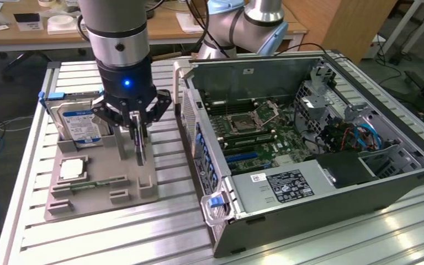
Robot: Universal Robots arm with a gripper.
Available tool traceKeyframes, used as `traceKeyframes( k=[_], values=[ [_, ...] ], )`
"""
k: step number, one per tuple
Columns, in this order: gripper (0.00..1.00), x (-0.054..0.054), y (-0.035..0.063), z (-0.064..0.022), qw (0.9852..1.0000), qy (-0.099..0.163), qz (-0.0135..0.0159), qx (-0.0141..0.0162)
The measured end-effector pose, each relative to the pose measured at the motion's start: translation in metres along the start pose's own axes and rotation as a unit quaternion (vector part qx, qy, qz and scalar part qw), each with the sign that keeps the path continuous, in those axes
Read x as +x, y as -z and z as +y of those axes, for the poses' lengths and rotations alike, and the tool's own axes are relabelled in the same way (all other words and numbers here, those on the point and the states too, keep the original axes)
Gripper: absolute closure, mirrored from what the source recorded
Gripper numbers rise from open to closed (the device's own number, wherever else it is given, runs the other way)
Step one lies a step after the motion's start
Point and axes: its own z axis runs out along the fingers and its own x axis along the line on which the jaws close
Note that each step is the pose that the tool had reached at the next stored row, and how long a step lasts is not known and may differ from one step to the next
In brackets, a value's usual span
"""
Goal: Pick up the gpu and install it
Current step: 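Pick up the gpu and move the gpu toward the slot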
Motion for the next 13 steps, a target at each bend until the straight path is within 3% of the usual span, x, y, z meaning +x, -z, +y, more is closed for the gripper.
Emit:
traceKeyframes(
  k=[13],
  values=[
    [0.72, -0.0001, 0.0041, 0.0002, 1.0, 0.0, 0.0, 0.0]
  ],
)
